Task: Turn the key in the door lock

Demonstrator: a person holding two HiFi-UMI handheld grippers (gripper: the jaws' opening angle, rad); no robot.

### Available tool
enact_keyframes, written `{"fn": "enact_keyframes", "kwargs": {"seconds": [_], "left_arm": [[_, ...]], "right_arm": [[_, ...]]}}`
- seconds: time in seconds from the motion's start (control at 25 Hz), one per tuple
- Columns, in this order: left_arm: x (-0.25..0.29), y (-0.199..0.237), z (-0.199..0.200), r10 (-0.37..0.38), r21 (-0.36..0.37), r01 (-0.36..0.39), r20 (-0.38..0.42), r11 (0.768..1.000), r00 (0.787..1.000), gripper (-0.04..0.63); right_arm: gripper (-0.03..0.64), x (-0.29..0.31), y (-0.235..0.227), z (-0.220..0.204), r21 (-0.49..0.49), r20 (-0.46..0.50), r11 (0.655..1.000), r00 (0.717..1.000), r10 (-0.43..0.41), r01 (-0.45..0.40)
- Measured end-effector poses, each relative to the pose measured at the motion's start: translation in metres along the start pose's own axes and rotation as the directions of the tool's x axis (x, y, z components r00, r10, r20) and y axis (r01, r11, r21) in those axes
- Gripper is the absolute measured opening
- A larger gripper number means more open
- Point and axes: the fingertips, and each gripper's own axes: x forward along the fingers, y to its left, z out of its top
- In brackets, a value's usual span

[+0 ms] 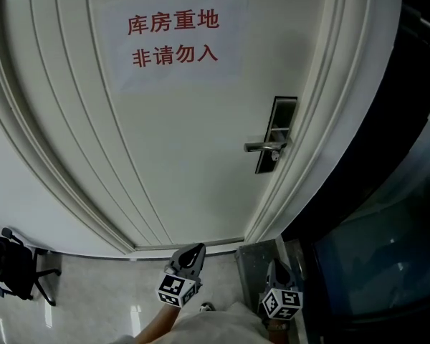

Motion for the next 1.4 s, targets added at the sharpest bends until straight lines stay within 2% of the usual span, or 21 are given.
{"fn": "enact_keyframes", "kwargs": {"seconds": [0.28,0.52,0.68,0.96,1.12,1.24,1.32,1.4], "left_arm": [[0.007,0.014,-0.007,0.031,-0.014,-0.031,-0.012,0.999,0.999,0.006],[0.021,0.03,0.001,0.093,-0.011,-0.093,0.01,0.996,0.996,0.006],[0.039,0.034,0.007,0.106,0.004,-0.106,-0.003,0.994,0.994,0.006],[0.073,0.035,0.019,0.141,0.021,-0.141,0.017,0.99,0.99,0.006],[0.091,0.024,0.023,0.144,0.025,-0.144,0.029,0.989,0.989,0.006],[0.104,0.013,0.024,0.131,0.029,-0.132,0.023,0.991,0.991,0.006],[0.113,0.008,0.025,0.116,0.045,-0.116,0.006,0.992,0.993,0.006],[0.123,0.007,0.034,0.101,0.066,-0.102,0.021,0.993,0.995,0.006]], "right_arm": [[0.002,0.027,-0.002,0.001,-0.014,-0.011,1.0,1.0,0.025,-0.025],[0.002,0.063,-0.002,0.013,-0.046,-0.015,0.995,0.996,0.082,-0.083],[0.002,0.083,-0.005,0.025,-0.094,-0.019,0.99,0.995,0.102,-0.103],[0.002,0.122,-0.019,0.046,-0.093,-0.005,0.982,0.986,0.167,-0.167],[0.002,0.131,-0.025,0.052,-0.101,-0.004,0.974,0.979,0.201,-0.201],[0.002,0.136,-0.036,0.055,-0.1,0.001,0.976,0.981,0.194,-0.193],[0.002,0.14,-0.039,0.06,-0.107,0.016,0.977,0.982,0.19,-0.187],[0.002,0.143,-0.036,0.069,-0.142,0.035,0.97,0.978,0.205,-0.198]]}}
